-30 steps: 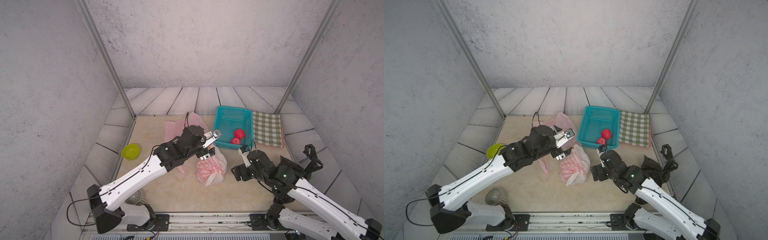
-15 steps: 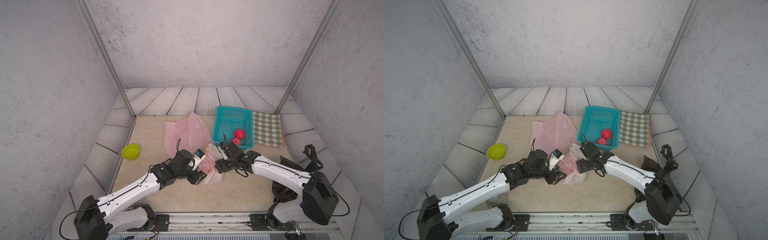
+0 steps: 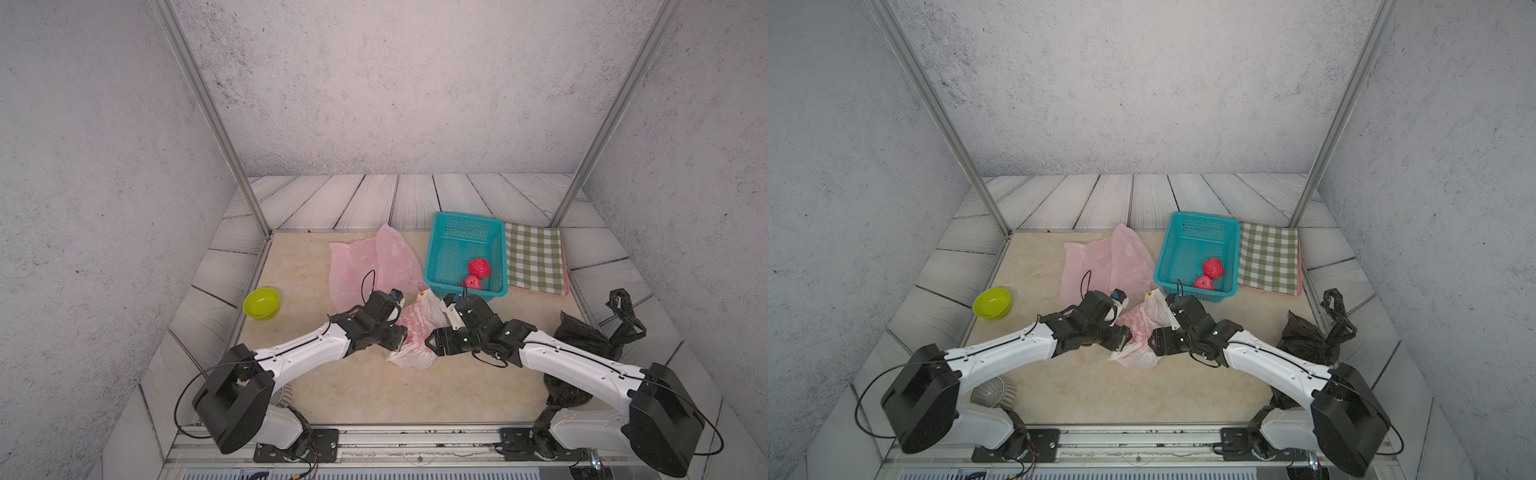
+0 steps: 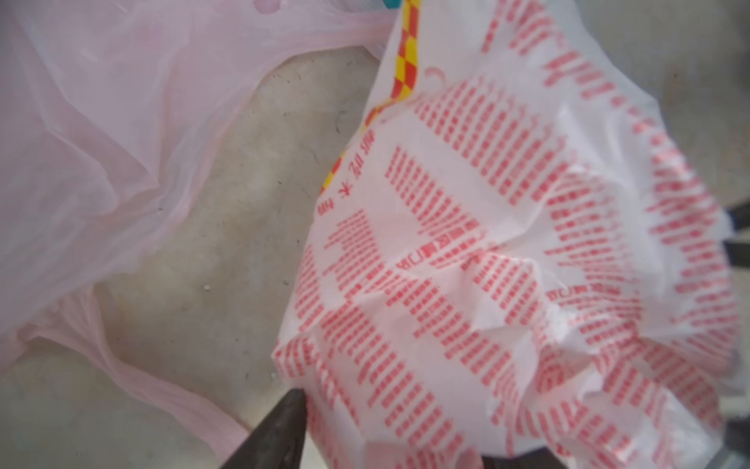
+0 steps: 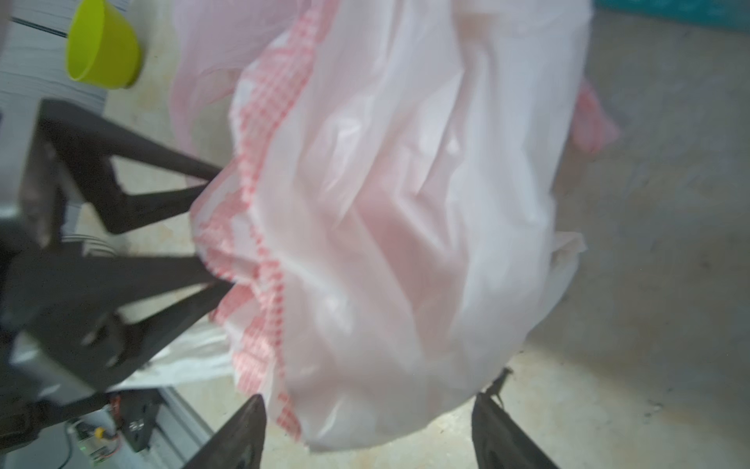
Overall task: Untie the knot of a plastic bag & take out the apple
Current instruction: Adjust the plastic bag at the center of the board.
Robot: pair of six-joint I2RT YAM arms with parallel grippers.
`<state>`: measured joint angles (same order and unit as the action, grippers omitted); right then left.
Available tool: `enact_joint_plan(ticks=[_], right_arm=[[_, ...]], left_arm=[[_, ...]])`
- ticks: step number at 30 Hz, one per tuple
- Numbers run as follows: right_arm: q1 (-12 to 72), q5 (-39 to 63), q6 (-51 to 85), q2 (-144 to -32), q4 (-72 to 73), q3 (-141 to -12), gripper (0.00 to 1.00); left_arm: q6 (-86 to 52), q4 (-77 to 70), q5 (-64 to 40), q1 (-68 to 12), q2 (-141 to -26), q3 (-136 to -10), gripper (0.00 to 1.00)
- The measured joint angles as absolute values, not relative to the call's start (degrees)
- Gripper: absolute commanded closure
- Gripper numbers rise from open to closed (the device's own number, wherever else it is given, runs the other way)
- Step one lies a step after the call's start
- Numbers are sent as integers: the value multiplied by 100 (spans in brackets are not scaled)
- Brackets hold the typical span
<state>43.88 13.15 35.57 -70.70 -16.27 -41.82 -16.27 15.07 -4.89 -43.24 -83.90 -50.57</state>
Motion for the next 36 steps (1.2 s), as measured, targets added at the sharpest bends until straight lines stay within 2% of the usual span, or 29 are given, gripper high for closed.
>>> enact_joint_plan(ticks=[10,12,16,21,27,31,36], right_arm=[[4740,2104,4016,-7002,-1149,-4217,19],[4768,1990,3817,-6890,-1479,-4453,18],[4709,1000,3173,-6353,-2469,-5188,15],[4195,276,2681,-6543,-2886,-5739,14],[3677,196,2486,-7929,-2965,-5894,15],[3634,652,2567,-8364,-2797,-5833,17],[3907,1562,3299,-7782,-1911,-4836,18]], left_arm=[[-1199,1621,-327,-4099,-8864,-6263,32],[-1190,1697,-296,-3955,-8764,-6311,32],[-1181,1815,-392,-3774,-7988,-6069,32],[-1367,1758,-390,-4434,-6908,-5472,32],[-1841,1319,-215,-5634,-6635,-4383,33],[-2084,1308,-126,-5763,-6904,-4171,33],[-2185,1229,259,-5760,-6893,-4042,31]])
